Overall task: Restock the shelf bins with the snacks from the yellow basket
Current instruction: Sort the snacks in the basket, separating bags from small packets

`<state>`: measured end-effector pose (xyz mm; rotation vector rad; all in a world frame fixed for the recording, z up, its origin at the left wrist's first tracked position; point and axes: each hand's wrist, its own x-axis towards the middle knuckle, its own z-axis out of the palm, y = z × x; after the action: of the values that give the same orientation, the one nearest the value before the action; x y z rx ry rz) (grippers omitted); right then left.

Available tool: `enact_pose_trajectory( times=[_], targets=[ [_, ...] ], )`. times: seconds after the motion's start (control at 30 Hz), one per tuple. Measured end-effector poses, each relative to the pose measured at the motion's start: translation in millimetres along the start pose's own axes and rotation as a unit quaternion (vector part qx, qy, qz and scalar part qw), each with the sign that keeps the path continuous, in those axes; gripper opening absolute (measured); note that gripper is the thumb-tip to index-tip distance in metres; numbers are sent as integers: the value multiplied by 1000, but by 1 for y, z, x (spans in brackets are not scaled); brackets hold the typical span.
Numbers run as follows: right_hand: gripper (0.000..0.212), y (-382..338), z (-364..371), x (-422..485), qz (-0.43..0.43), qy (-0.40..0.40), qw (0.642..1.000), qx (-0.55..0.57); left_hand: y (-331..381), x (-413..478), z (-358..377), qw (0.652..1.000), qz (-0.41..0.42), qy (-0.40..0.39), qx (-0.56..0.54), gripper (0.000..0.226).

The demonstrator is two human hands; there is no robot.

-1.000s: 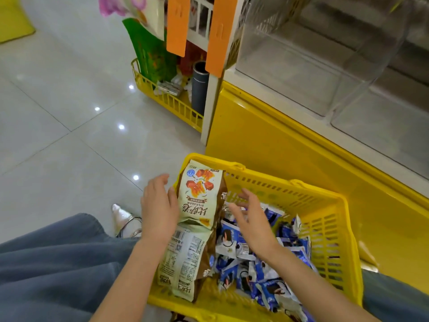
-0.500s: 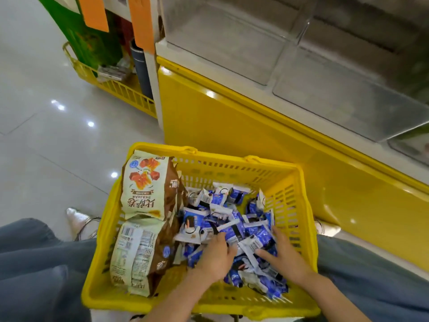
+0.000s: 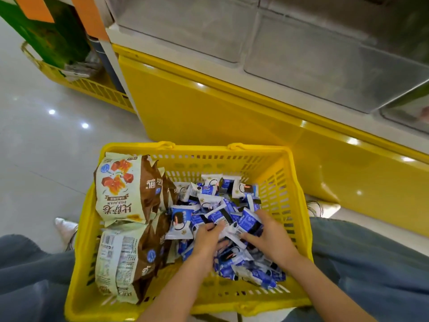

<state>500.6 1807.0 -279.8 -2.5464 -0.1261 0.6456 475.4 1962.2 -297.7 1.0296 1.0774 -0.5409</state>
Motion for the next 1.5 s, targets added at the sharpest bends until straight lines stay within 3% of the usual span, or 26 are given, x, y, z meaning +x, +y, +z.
enact_pose_trajectory(
  times=[0.07,0.13,0.23,0.3,0.43,0.5,0.57,0.63,0.73,0.8,0.87,1.03,1.17,1.2,1.27,1.37,1.5],
  targets=[
    [55,-5,-4,5,-8,11,1000,19,5,3,3,996,63,50,29,26],
    [46,-13,-9,11,-20,14,998,59,15,3,5,975,178,91,95,10],
    [36,-25,-14,28,-23,46,987,150,40,6,5,931,317,79,166,9],
    [37,-36,-16,44,-17,72,984,160,58,13,4,904,358,57,228,4],
    [52,-46,-10,70,42,21,990,132,66,17,-7,824,431,74,361,18],
    [55,-40,-9,66,39,11,994,103,54,12,-14,825,418,12,381,14],
    [51,-31,-11,49,14,-3,996,90,32,6,-20,838,343,-109,410,12],
    [51,-18,-13,23,-4,-66,993,97,8,3,-26,814,277,-202,470,24],
    [72,-2,-13,-20,-7,-196,974,112,-18,2,-31,788,207,-271,512,44],
    [78,5,-7,-40,-3,-255,963,89,-29,0,-32,795,176,-276,510,53],
    [71,7,-3,-51,-8,-272,961,53,-35,0,-31,805,160,-265,507,56],
    [86,1,-5,-64,-22,-275,961,34,-32,-6,-32,811,168,-230,511,38],
    [47,3,-6,-70,-27,-220,975,13,-32,-10,-48,801,169,-212,533,39],
    [39,2,-7,-70,-23,-199,980,-3,-31,-12,-53,811,166,-212,519,37],
    [28,-3,-12,-67,-16,-138,990,-34,-25,-19,-59,866,132,-201,438,31],
    [15,-14,-20,-64,-5,-29,994,110,-14,-30,-68,957,37,-206,201,23],
    [11,-38,-16,-60,32,-47,954,296,-7,-39,-69,974,12,-215,72,36]
  ],
)
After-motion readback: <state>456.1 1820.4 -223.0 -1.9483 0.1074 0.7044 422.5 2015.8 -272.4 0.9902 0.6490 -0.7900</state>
